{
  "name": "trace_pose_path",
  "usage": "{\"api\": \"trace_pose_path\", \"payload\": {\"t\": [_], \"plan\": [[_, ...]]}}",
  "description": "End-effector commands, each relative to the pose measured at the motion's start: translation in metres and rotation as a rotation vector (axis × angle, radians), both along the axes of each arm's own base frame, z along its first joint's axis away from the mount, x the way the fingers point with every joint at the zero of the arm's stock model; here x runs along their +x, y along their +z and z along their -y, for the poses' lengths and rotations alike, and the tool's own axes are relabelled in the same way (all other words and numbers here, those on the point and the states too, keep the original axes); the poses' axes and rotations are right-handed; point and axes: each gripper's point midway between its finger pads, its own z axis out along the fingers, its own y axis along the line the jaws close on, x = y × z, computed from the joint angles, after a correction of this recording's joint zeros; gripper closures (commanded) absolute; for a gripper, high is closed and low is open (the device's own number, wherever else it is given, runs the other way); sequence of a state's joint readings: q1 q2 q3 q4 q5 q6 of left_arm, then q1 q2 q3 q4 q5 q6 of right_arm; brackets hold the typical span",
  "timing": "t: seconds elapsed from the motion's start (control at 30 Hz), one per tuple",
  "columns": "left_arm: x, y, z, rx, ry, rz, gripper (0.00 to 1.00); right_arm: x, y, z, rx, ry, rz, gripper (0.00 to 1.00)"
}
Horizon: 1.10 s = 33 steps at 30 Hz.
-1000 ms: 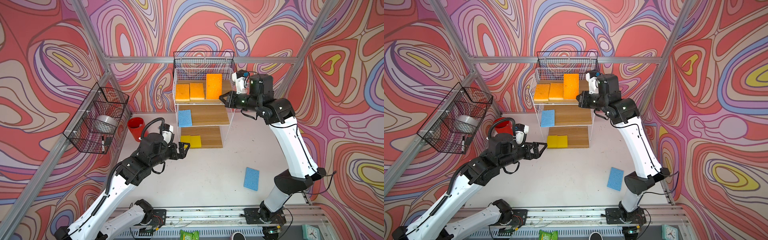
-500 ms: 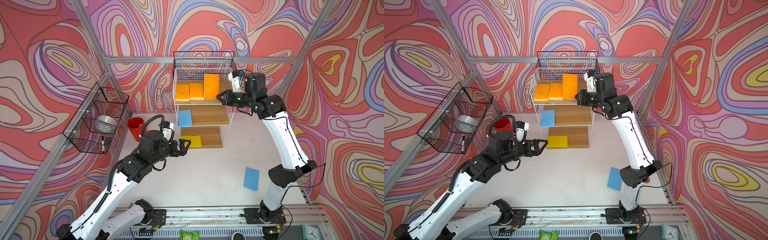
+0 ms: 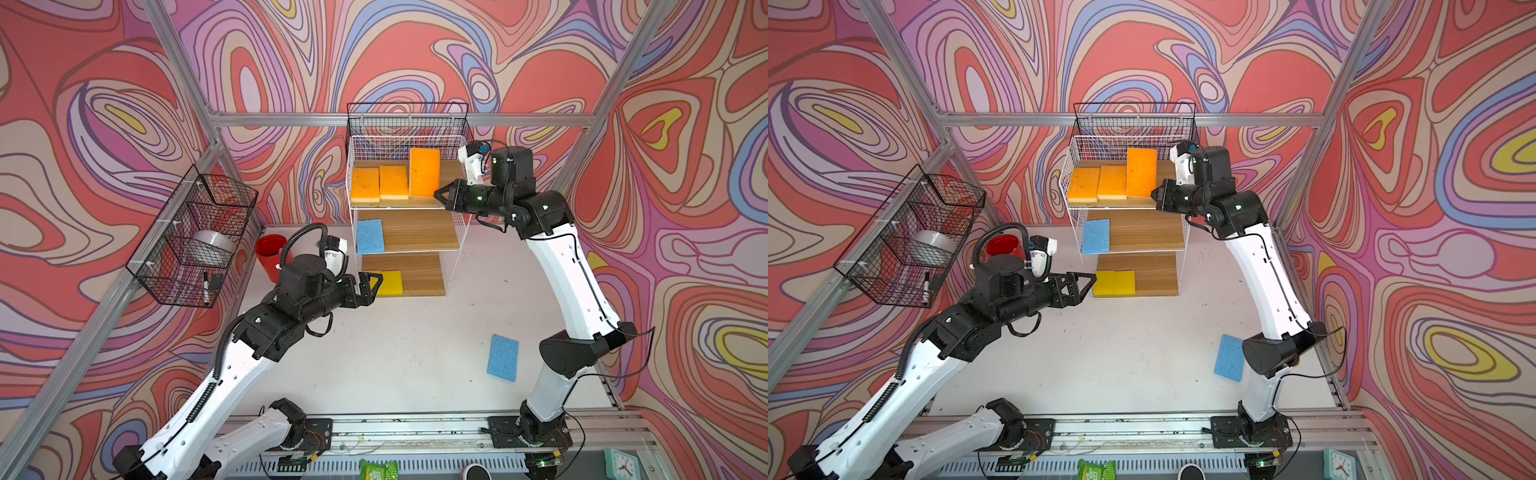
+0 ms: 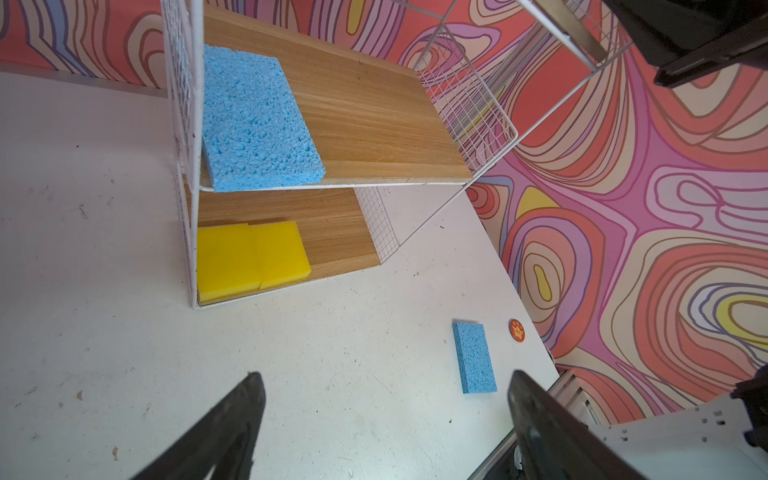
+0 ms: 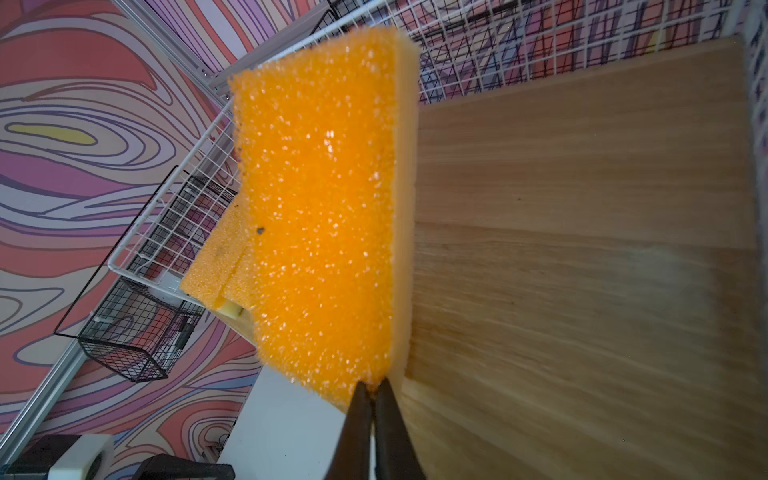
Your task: Place and organize the cleaning sponges onto the shelf
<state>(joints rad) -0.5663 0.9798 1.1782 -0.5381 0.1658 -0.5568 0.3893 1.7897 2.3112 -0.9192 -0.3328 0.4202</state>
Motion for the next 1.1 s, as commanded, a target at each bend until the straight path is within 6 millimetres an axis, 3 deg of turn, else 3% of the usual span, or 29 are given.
{"api": "trace_pose_path", "payload": {"t": [0.0, 0.33, 0.93, 0.97, 1.07], "plan": [[0.002, 0.01, 0.0, -0.014, -0.005, 0.021, 0.08, -0.004, 0.027, 0.015, 0.044, -0.036, 0.077, 1.0], [0.002, 0.011, 0.0, -0.017, -0.004, 0.025, 0.07, -0.007, 0.027, 0.019, 0.028, -0.042, 0.083, 1.0], [0.003, 0.012, 0.001, -0.02, -0.006, 0.026, 0.07, 0.0, 0.008, 0.007, 0.026, 0.01, 0.025, 1.0], [0.003, 0.011, 0.001, -0.019, -0.006, 0.025, 0.07, 0.008, -0.004, 0.003, 0.017, 0.011, 0.001, 1.0], [0.004, 0.009, 0.001, -0.017, -0.006, 0.022, 0.07, 0.01, -0.005, 0.0, 0.021, 0.022, -0.006, 1.0]]}}
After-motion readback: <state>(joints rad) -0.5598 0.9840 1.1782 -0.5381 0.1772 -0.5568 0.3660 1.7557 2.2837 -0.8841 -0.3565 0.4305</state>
